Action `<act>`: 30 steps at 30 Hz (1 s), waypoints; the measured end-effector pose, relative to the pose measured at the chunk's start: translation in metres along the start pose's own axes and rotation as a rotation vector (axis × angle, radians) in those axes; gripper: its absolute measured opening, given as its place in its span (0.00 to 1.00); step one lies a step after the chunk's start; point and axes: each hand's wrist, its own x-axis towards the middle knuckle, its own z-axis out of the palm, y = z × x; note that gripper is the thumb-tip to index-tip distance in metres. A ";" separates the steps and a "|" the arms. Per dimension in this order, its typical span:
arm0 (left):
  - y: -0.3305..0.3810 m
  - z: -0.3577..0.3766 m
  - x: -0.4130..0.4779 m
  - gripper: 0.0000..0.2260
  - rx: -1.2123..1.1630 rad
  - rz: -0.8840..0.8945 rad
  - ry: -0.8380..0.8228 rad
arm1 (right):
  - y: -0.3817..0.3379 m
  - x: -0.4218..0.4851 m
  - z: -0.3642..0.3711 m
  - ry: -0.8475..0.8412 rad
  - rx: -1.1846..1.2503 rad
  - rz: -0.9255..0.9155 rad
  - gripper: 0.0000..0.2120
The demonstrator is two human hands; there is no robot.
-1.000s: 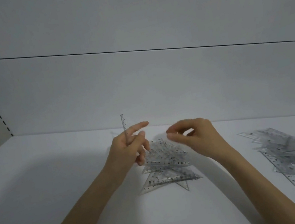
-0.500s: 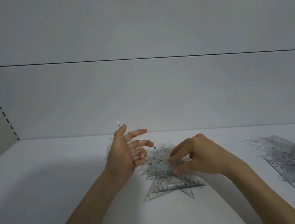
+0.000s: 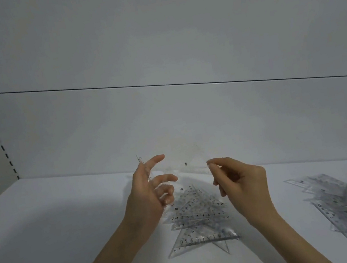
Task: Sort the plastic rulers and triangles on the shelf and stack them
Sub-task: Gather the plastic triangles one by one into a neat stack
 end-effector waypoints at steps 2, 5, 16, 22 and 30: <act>-0.001 0.001 -0.001 0.16 0.016 0.007 -0.029 | -0.003 -0.003 0.005 0.011 -0.092 -0.190 0.10; -0.007 0.002 -0.001 0.16 0.113 0.040 -0.081 | -0.016 -0.009 0.020 -0.076 -0.099 -0.358 0.07; 0.001 0.005 -0.011 0.21 0.228 -0.217 -0.289 | -0.041 0.014 0.005 -0.316 0.267 0.094 0.04; -0.001 0.010 -0.015 0.23 0.289 -0.382 -0.473 | -0.019 0.021 0.008 -0.353 -0.027 -0.005 0.08; 0.002 0.004 -0.015 0.19 0.144 -0.435 -0.488 | -0.011 0.018 0.020 -0.163 -0.436 -0.479 0.17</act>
